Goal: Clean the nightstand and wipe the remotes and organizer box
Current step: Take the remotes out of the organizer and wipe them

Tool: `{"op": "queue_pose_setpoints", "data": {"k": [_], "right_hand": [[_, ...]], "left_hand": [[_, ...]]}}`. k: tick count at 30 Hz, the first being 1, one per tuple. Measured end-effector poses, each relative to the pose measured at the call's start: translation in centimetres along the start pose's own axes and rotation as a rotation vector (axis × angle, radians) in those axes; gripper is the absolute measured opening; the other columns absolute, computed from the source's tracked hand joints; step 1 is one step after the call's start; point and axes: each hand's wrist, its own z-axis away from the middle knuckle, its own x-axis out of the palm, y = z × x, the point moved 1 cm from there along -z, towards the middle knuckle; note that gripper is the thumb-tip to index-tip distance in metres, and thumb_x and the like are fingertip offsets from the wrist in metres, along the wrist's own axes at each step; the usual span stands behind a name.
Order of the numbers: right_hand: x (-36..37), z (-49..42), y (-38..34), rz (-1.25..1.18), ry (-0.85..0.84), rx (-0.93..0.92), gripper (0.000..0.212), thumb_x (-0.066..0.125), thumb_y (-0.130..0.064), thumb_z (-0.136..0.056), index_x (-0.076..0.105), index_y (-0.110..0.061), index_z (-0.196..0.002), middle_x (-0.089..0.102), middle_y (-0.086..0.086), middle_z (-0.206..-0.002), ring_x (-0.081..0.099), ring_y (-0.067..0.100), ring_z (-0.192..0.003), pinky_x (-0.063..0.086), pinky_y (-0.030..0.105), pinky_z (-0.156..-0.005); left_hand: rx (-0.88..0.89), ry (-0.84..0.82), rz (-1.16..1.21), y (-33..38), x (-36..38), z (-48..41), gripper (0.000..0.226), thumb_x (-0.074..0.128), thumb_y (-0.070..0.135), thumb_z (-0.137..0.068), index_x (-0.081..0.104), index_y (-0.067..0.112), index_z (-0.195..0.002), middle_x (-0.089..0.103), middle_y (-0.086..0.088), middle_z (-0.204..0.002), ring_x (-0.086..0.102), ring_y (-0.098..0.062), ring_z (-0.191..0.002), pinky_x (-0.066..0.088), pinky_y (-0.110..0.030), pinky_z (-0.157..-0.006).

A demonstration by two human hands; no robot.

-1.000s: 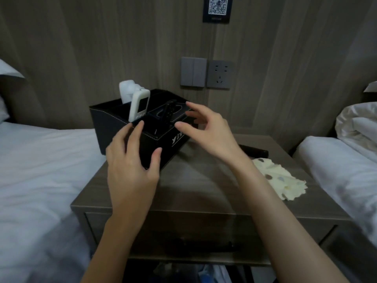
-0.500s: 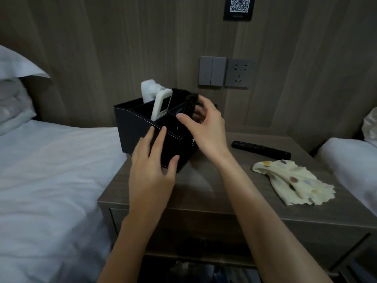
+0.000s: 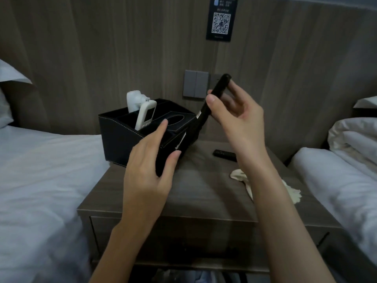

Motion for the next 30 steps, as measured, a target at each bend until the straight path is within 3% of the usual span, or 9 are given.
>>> {"op": "queue_pose_setpoints", "data": {"k": [5,10,13,19,21,23,26,30], "right_hand": [[-2.5,1.6,0.2,0.064,-0.040,0.079,0.050,0.071,-0.013,-0.085,0.054,-0.018,-0.132,0.071,0.002,-0.114,0.065,0.007,-0.109,0.051,0.037,-0.100],[-4.2,3.2,0.8,0.137,-0.135,0.154,0.047,0.075,-0.018,-0.081,0.059,-0.025,-0.124,0.074,-0.009,-0.099,0.069,0.004,-0.098,0.055,0.033,-0.094],[-5.0,3.6,1.0,0.165,-0.179,0.173,0.038,0.076,-0.021,-0.080,0.060,-0.034,-0.113,0.072,-0.021,-0.092,0.069,0.002,-0.093,0.056,0.030,-0.089],[-6.9,3.6,2.5,0.137,-0.191,0.241,0.044,0.068,-0.036,-0.083,0.063,-0.024,-0.125,0.069,-0.007,-0.117,0.063,0.006,-0.112,0.052,0.033,-0.097],[-8.4,3.3,3.1,0.266,-0.215,0.209,0.043,0.061,-0.042,-0.087,0.060,-0.030,-0.129,0.066,-0.011,-0.122,0.059,-0.001,-0.113,0.049,0.027,-0.097],[-10.5,2.9,4.5,0.581,-0.219,0.158,0.039,0.059,-0.037,-0.093,0.057,-0.033,-0.131,0.063,-0.014,-0.122,0.057,-0.003,-0.112,0.046,0.022,-0.096],[-12.9,3.3,7.6,1.018,-0.340,0.232,0.039,0.060,-0.037,-0.093,0.057,-0.033,-0.131,0.061,-0.003,-0.129,0.052,0.013,-0.122,0.044,0.034,-0.102],[-12.9,4.0,9.7,1.127,-0.459,0.295,0.040,0.050,-0.051,-0.094,0.055,-0.039,-0.131,0.056,-0.005,-0.134,0.047,0.018,-0.125,0.043,0.039,-0.101]], "left_hand": [[-0.042,-0.175,0.320,2.9,1.8,0.3,0.050,0.055,0.027,-0.095,0.043,0.025,-0.143,0.050,0.016,-0.137,0.046,-0.002,-0.130,0.040,-0.023,-0.107],[-0.186,-0.353,0.538,4.0,3.1,0.5,0.054,0.055,0.028,-0.088,0.041,0.035,-0.140,0.049,0.023,-0.136,0.046,0.009,-0.125,0.040,-0.006,-0.094],[-0.237,-0.394,0.587,3.8,3.5,0.5,0.053,0.059,0.028,-0.084,0.044,0.042,-0.133,0.055,0.030,-0.128,0.051,0.006,-0.121,0.044,-0.010,-0.090],[-0.385,-0.454,0.727,4.0,4.1,0.8,0.059,0.063,0.009,-0.085,0.047,0.041,-0.132,0.063,0.019,-0.123,0.057,0.007,-0.114,0.048,-0.010,-0.084],[-0.515,-0.445,0.853,4.1,4.6,1.1,0.060,0.064,0.013,-0.082,0.048,0.040,-0.133,0.070,0.006,-0.115,0.065,-0.007,-0.109,0.055,-0.021,-0.083],[-0.620,-0.423,0.927,4.1,4.8,1.1,0.061,0.064,0.019,-0.078,0.049,0.043,-0.131,0.072,0.000,-0.112,0.067,-0.016,-0.107,0.057,-0.032,-0.087],[-0.675,-0.406,0.929,3.8,5.0,1.0,0.058,0.064,0.023,-0.075,0.051,0.047,-0.126,0.073,0.001,-0.110,0.069,-0.017,-0.104,0.057,-0.035,-0.086],[-0.720,-0.407,0.882,3.1,5.4,1.3,0.052,0.065,0.025,-0.074,0.053,0.050,-0.119,0.074,0.006,-0.104,0.070,-0.015,-0.100,0.060,-0.033,-0.079]]}}
